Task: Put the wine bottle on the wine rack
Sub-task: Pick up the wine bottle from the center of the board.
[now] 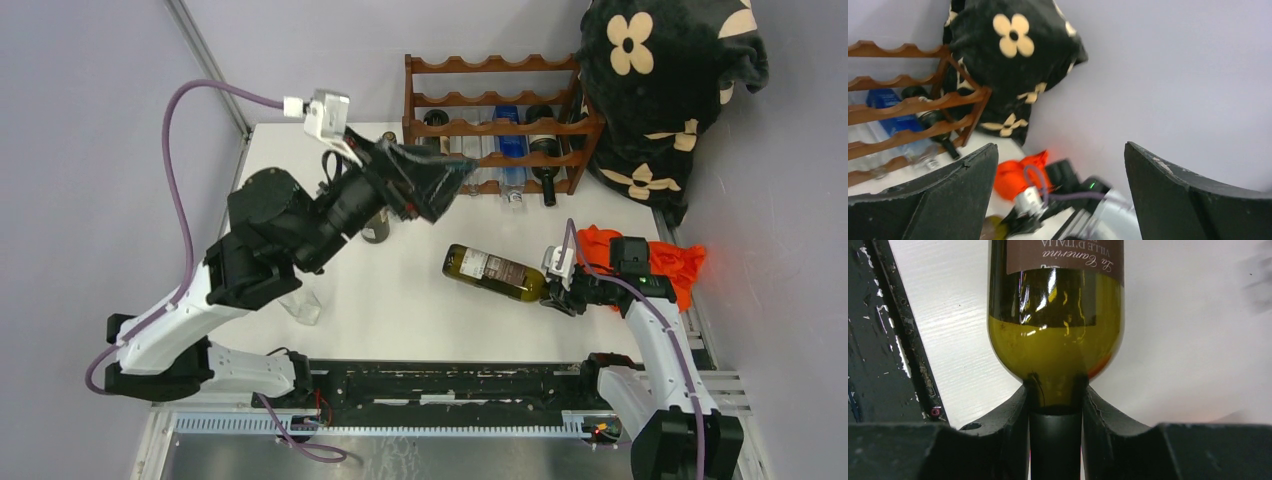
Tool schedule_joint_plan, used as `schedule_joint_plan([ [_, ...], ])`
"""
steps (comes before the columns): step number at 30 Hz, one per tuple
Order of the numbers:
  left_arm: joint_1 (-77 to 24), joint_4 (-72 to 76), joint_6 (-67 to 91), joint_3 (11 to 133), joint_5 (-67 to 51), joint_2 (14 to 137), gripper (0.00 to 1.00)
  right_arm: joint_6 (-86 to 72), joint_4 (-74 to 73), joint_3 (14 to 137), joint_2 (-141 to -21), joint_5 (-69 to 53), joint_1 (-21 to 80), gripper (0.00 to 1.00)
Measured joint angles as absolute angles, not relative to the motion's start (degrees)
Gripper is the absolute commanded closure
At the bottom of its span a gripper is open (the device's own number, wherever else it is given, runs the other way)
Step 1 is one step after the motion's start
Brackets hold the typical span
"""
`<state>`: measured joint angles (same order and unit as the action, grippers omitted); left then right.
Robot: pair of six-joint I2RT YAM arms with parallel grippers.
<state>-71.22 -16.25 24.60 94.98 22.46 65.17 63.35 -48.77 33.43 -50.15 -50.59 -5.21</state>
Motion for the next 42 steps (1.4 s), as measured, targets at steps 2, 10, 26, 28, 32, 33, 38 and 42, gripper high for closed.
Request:
schedule_joint_plan([
  [2, -71.22, -18.72, 29.47, 102.74, 25.26, 69.49, 0.0, 62.72, -48.47, 33.26, -49.8, -50.57, -5.43, 1.0],
  [10, -71.75, -26.96, 39.16, 116.97, 30.61, 80.01, 0.0, 60.64, -46.98, 32.82, -49.36, -50.57, -6.35, 1.0],
  [26, -71.79, -15.94, 17.82, 111.72, 33.34, 78.19, 0.0, 57.01, -45.1, 32.97, -50.33, -50.5, -10.11, 1.0],
  [28, -71.7, -12.25, 10.22, 106.52, 31.31, 75.96, 0.0, 56.58, -45.1, 33.45, -50.33, -50.52, -10.76, 1.0],
  [32, -71.22, -8.27, -0.97, 102.35, 28.32, 74.41, 0.0, 55.0, -44.95, 35.35, -50.33, -50.5, -12.25, 1.0],
  [33, -71.02, -7.79, -2.5, 102.26, 28.12, 74.43, 0.0, 54.22, -44.69, 35.97, -50.28, -50.46, -12.6, 1.0],
  [38, -69.41, -4.89, -8.03, 99.7, 27.99, 73.17, 0.0, 48.01, -41.28, 37.95, -48.69, -48.51, -13.74, 1.0],
  [42, -69.12, -4.29, -11.14, 99.59, 28.42, 73.21, 0.0, 41.54, -37.69, 39.57, -48.29, -45.28, -14.85, 1.0],
])
